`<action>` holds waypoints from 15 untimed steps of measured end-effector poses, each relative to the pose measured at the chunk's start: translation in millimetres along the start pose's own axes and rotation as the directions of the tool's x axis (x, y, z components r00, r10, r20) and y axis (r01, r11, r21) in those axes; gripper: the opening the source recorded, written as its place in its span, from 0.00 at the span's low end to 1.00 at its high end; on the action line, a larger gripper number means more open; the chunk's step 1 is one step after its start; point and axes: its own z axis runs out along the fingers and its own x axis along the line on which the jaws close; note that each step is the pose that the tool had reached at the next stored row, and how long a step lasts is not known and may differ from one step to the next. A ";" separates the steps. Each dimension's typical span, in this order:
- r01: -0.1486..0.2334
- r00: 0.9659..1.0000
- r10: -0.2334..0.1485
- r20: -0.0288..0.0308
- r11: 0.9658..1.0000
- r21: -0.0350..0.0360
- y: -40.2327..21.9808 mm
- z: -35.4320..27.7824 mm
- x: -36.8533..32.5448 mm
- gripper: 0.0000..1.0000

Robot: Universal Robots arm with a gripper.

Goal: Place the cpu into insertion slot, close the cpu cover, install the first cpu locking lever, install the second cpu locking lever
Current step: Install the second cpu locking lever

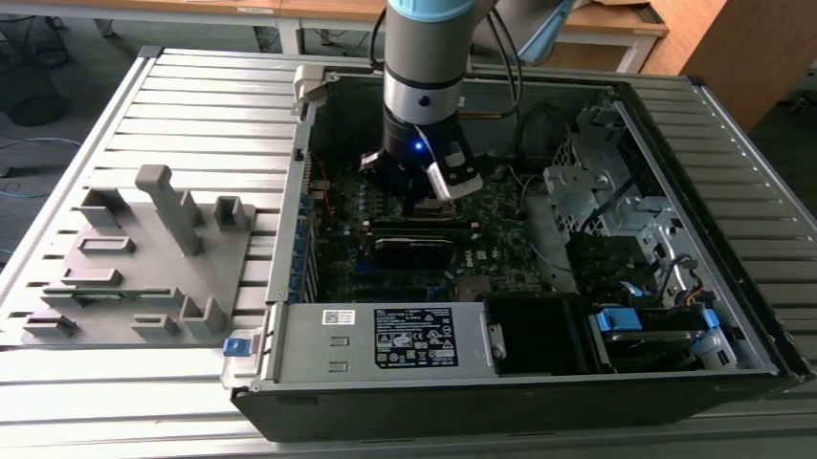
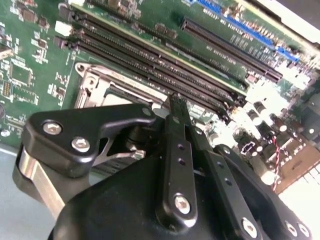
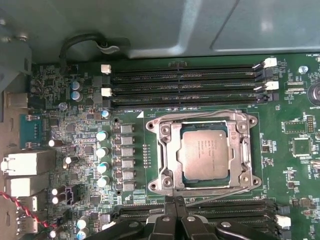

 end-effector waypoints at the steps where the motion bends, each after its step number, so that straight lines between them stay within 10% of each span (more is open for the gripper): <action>1: 0.000 1.000 0.000 0.000 1.000 0.000 -0.3 0.0 0.2 0.11; 15: 0.000 1.000 0.000 0.001 1.000 -0.003 -2.6 1.8 6.1 0.11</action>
